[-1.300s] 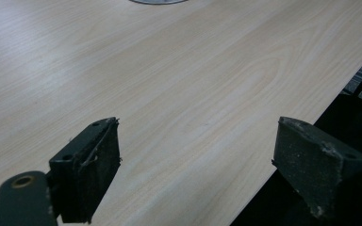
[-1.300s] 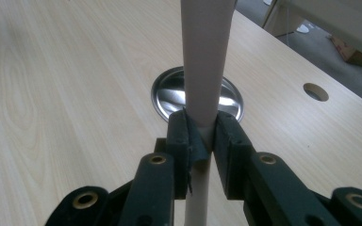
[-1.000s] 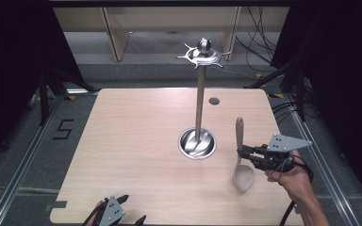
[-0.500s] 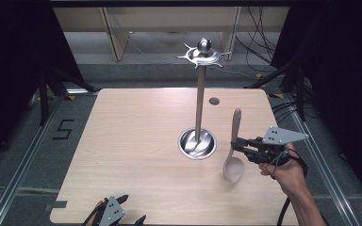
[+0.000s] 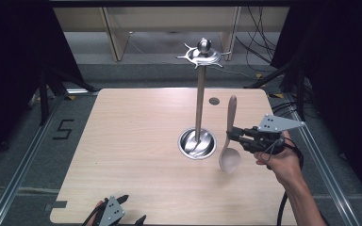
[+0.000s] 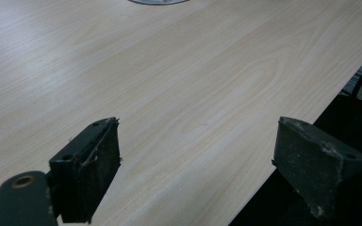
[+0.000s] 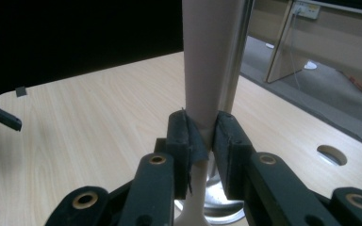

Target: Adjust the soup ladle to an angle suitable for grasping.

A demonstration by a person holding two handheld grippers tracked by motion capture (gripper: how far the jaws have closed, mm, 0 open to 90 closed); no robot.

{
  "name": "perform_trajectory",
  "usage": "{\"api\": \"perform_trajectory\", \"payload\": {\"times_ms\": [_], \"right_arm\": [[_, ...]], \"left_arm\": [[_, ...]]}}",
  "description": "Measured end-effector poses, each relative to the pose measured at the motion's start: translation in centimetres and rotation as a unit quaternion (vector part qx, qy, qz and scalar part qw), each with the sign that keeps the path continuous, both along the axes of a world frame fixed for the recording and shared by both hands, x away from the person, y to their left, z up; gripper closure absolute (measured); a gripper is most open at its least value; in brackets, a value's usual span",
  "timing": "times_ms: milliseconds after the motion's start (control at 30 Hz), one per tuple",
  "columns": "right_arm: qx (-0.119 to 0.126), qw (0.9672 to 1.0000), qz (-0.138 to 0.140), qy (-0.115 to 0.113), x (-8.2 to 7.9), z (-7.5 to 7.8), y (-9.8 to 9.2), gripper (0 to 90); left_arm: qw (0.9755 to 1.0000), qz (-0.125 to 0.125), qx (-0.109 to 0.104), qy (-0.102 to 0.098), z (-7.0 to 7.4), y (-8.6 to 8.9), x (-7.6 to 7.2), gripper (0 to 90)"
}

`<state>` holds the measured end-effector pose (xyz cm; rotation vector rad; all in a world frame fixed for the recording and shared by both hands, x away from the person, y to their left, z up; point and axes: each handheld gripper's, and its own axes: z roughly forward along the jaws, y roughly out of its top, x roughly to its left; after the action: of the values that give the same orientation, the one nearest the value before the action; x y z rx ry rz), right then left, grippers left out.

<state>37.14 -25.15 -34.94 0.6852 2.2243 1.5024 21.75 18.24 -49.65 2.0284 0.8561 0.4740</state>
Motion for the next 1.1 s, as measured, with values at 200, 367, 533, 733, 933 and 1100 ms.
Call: {"api": "perform_trajectory", "payload": {"times_ms": [200,367,533,733,933,1100], "right_arm": [[-0.002,1.0,0.0,-0.008,0.8,2.2,0.3,77.9],[0.001,0.9996,-0.013,-0.023,1.3,3.6,0.6,77.8],[0.004,0.9995,-0.016,-0.025,1.8,4.2,0.7,77.8],[0.001,0.9999,-0.012,-0.01,2.1,4.6,1.0,77.8],[0.001,0.9999,-0.009,-0.007,2.7,4.8,1.2,77.8],[0.002,0.9999,-0.013,-0.007,3.2,5.1,1.7,77.8]], "left_arm": [[1.0,0.007,-0.005,0.004,-0.1,-0.1,-0.1,14.7],[0.9999,0.007,-0.008,0.004,-0.1,-0.1,-0.1,14.8],[0.9999,0.007,-0.008,0.004,-0.1,-0.1,-0.1,14.8],[1.0,0.007,-0.006,0.004,-0.1,-0.1,-0.1,14.7],[1.0,0.004,-0.002,0.004,-0.1,-0.1,-0.1,14.7],[0.9999,0.005,-0.008,0.007,-0.1,-0.1,-0.1,14.7]]}}
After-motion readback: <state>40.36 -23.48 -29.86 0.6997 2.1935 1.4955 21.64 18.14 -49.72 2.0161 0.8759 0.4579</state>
